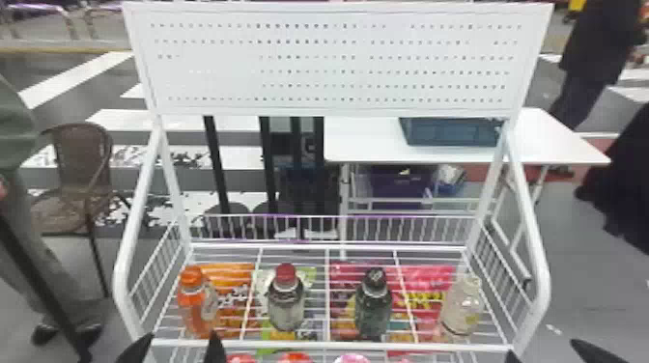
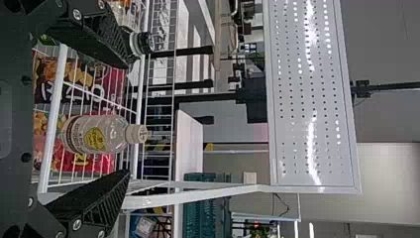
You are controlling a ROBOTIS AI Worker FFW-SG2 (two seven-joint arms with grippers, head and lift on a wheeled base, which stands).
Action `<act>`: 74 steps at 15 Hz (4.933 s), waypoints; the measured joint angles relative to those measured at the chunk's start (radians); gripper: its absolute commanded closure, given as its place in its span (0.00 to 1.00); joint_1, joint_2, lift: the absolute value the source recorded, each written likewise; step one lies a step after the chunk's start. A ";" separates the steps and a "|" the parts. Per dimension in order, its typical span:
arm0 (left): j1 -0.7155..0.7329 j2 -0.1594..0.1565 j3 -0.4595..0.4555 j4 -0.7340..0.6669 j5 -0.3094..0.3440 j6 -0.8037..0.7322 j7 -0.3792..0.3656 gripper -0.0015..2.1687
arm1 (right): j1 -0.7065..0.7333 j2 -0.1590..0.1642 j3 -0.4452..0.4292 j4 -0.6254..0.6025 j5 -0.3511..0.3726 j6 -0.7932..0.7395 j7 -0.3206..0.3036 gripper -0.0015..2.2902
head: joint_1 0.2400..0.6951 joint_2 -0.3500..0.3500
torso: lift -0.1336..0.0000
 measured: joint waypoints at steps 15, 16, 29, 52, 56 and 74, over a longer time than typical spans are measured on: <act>-0.320 -0.002 -0.011 0.397 -0.001 -0.023 -0.021 0.05 | 0.005 0.003 -0.014 0.008 0.004 0.000 0.000 0.06 | 0.57 0.50 | 1.00; -0.337 -0.002 -0.012 0.416 -0.002 -0.024 -0.022 0.05 | 0.005 0.003 -0.015 0.008 0.004 0.000 0.000 0.06 | 0.57 0.50 | 1.00; -0.427 0.003 -0.025 0.526 -0.009 -0.066 -0.012 0.24 | 0.006 0.000 -0.029 0.013 0.005 0.001 0.000 0.06 | 0.57 0.50 | 1.00; 0.297 0.016 0.137 -0.553 -0.057 0.353 0.032 0.24 | 0.005 -0.003 -0.007 0.009 0.002 0.000 0.000 0.06 | 0.57 0.50 | 1.00; 0.300 0.016 0.119 -0.561 -0.054 0.355 0.032 0.24 | 0.009 0.000 -0.006 0.001 0.001 0.000 0.008 0.06 | 0.57 0.50 | 1.00; 0.215 0.013 0.046 -0.438 -0.063 0.321 0.033 0.24 | 0.010 -0.003 -0.006 0.012 0.000 0.000 0.011 0.06 | 0.57 0.50 | 1.00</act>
